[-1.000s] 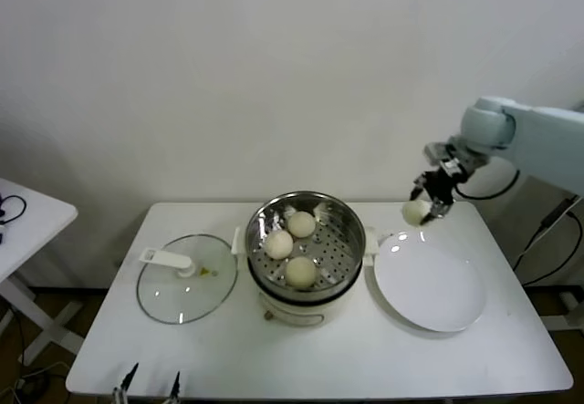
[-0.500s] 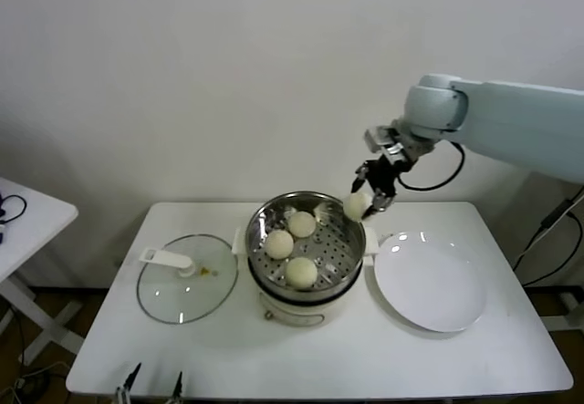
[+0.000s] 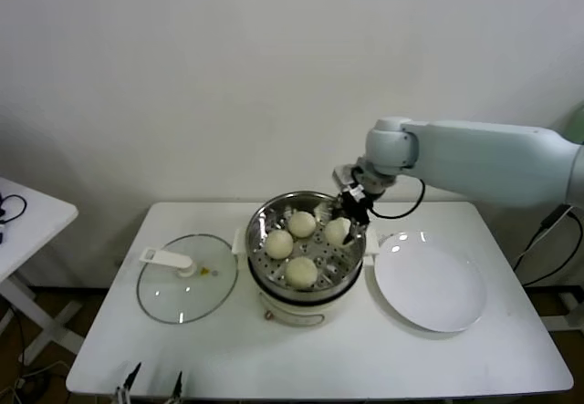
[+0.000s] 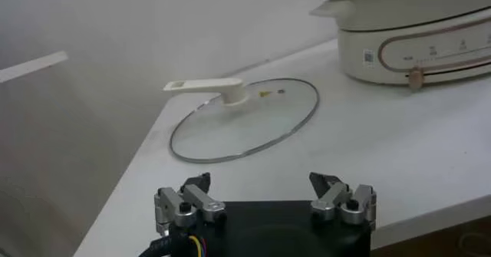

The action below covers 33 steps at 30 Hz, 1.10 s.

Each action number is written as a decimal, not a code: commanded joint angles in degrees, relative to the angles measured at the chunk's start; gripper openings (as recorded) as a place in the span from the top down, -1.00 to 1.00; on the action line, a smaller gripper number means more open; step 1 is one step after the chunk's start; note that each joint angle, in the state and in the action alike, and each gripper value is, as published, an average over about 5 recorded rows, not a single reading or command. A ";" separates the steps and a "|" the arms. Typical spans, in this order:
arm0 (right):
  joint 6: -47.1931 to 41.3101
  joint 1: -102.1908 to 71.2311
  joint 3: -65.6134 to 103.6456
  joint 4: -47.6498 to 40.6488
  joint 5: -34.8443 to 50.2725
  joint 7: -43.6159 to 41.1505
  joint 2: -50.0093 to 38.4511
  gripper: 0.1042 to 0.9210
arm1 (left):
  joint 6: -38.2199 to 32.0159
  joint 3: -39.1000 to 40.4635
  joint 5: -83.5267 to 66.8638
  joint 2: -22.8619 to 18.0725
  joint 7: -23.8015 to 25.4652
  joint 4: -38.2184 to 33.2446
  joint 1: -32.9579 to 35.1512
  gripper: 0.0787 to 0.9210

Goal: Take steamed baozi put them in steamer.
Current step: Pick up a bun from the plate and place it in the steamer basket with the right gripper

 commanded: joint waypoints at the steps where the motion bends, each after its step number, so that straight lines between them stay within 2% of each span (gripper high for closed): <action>1: -0.73 -6.32 1.19 -2.13 -5.19 1.11 1.89 -0.26 | -0.09 0.09 0.26 -0.14 0.05 0.04 -0.06 -0.77; 24: -0.88 -8.15 2.25 -5.03 -5.59 2.52 4.26 -0.26 | -0.60 -0.04 0.59 -0.04 -0.22 0.42 -0.54 -0.77; 30: -0.77 -7.55 2.80 -4.71 -4.91 3.70 4.15 -0.35 | -0.66 -0.17 0.45 -0.03 -0.22 0.15 -0.38 -0.77; 33: -0.66 -4.74 2.40 -3.57 -1.53 3.25 3.13 -0.49 | -0.66 -0.36 0.34 0.01 -0.22 -0.04 -0.22 -0.77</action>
